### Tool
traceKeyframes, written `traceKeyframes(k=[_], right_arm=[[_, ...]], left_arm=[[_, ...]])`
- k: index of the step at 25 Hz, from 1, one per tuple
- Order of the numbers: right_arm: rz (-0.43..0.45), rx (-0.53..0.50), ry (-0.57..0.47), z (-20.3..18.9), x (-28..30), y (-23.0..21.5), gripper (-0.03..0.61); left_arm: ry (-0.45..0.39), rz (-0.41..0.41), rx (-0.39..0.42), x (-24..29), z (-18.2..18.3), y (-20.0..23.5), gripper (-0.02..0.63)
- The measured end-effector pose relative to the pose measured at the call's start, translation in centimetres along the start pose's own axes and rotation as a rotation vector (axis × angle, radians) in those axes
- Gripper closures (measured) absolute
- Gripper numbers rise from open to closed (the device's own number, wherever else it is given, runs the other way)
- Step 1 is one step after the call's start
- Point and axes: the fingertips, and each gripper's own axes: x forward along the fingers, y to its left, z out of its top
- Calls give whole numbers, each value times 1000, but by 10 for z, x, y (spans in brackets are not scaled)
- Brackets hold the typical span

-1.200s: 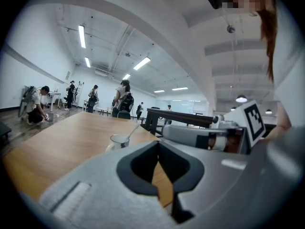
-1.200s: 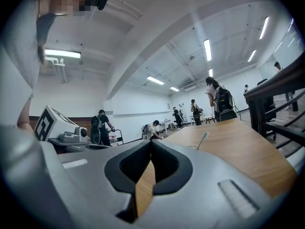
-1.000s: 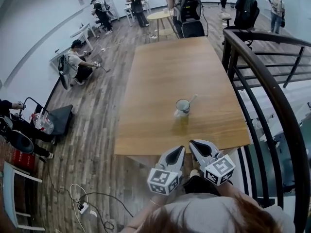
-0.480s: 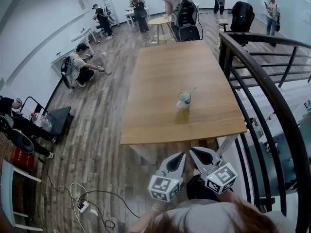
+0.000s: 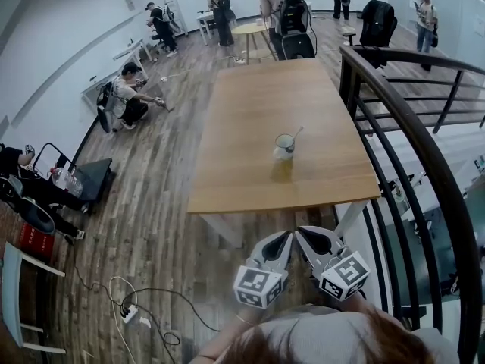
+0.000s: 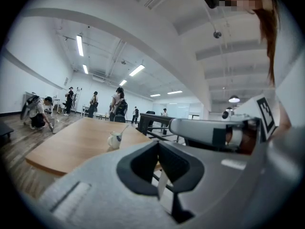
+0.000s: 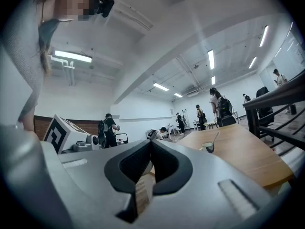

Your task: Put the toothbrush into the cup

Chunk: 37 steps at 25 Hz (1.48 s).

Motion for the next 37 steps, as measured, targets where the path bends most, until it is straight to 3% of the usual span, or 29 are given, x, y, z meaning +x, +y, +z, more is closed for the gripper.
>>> traceKeyframes(k=[3,13,31,37], right_arm=[[13,-19,13,1,-9,6,584],[29,-77,61,-2,-29,4,576],[47,-53,48,-3,-29,3,575],[50,-54,46,-1,-32,2,575]], left_arm=[[-7,2,-33,-2,-4,-9,617],[18,-16,-16,7,-11,-37,617],[17,27,2,1,-8,-33,617],[6,25,-28,3,-6,-36,617]])
